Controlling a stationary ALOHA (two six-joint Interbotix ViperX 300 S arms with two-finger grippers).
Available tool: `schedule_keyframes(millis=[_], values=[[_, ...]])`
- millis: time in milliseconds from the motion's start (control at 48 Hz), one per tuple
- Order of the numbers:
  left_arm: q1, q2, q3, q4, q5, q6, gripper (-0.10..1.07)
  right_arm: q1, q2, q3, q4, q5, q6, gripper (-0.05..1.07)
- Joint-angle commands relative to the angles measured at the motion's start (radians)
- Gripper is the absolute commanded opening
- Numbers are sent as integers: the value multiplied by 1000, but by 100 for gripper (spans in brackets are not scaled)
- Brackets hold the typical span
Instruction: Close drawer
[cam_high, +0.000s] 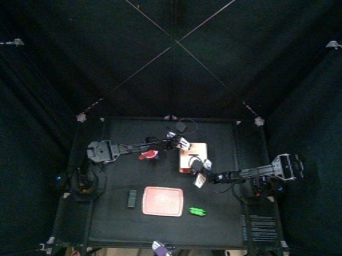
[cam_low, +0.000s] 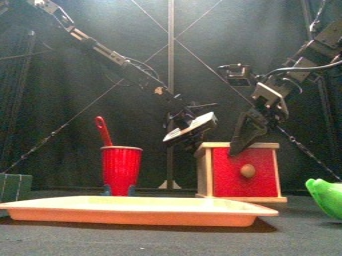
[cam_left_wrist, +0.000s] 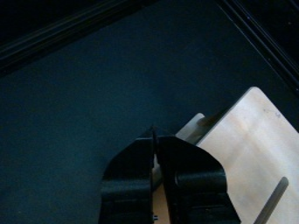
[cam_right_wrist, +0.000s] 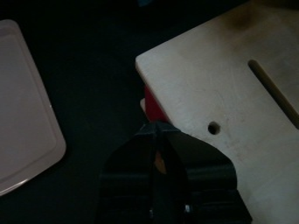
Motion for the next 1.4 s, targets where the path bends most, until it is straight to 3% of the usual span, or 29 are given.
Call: schedule_keyframes(millis=[0, 208, 583, 875, 1375], values=[[5, -8, -31, -5, -6, 2, 42, -38, 15, -28, -9, 3, 2, 51], [6, -9, -29, -12, -6, 2, 43, -44, 31, -32, -18, 2, 2, 51], [2, -14, -29, -12, -6, 2, 42, -44, -32, 12, -6, 8, 5, 51], [2, -40, -34, -2, -5, 2, 42, -23, -48, -3, -20, 3, 2, 51], [-3, -175, -49, 219, -9, -2, 42, 72, -187, 17, -29, 18, 3, 51]])
